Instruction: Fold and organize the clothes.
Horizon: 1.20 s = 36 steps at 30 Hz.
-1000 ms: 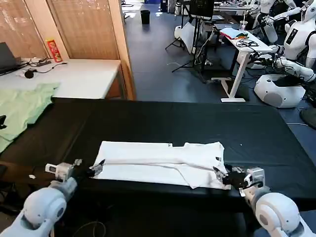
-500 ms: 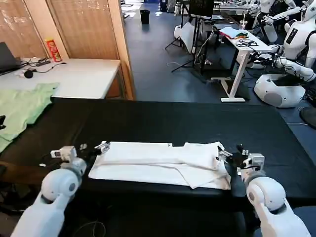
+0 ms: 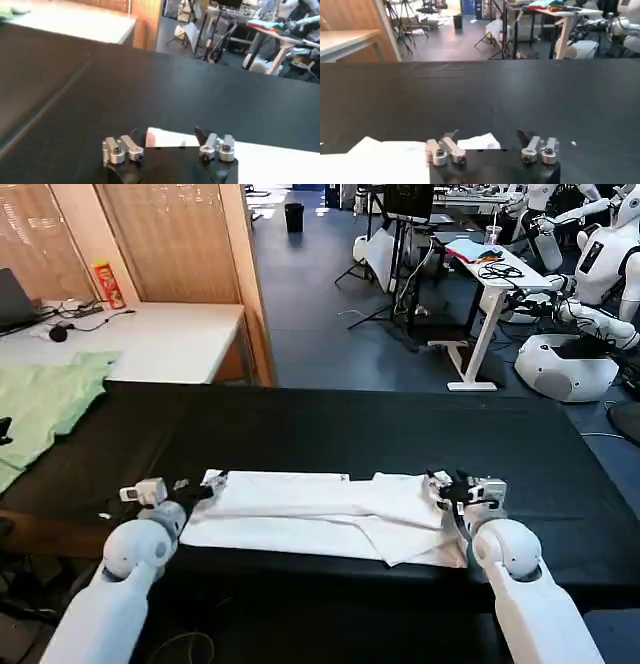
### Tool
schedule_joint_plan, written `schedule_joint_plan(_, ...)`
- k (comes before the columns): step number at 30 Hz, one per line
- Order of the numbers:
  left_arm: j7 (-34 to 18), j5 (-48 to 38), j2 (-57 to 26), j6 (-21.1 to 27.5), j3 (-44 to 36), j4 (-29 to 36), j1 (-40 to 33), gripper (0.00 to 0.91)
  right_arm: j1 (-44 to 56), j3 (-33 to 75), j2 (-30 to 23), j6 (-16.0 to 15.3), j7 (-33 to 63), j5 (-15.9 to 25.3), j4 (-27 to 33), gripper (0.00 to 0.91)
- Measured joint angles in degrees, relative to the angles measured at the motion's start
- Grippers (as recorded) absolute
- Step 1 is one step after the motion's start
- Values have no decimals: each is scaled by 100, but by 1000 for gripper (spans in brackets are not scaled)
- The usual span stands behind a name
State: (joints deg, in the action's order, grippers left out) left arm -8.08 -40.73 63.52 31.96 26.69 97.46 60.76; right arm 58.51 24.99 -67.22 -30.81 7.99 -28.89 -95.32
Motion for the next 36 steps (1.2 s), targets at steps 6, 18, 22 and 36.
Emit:
schedule_joint_plan(6, -5, 112, 93, -32, 5, -208, -63, 137, 47, 24, -101, 82, 95, 22, 3, 39)
schedule_joint_plan(18, 158, 1083, 201, -542, -51, -475, -257, 878, 141, 92, -218, 505, 25, 248, 56, 59)
schedule_joint_plan(22, 168, 1139, 201, -651, -45, -494, -256, 878, 241, 136, -119, 587, -282, 213, -83, 878)
schedule_joint_plan(36, 175, 761, -230, -988, 311, -375, -234, 878, 1096, 475, 214, 621, -448, 122, -1481, 878)
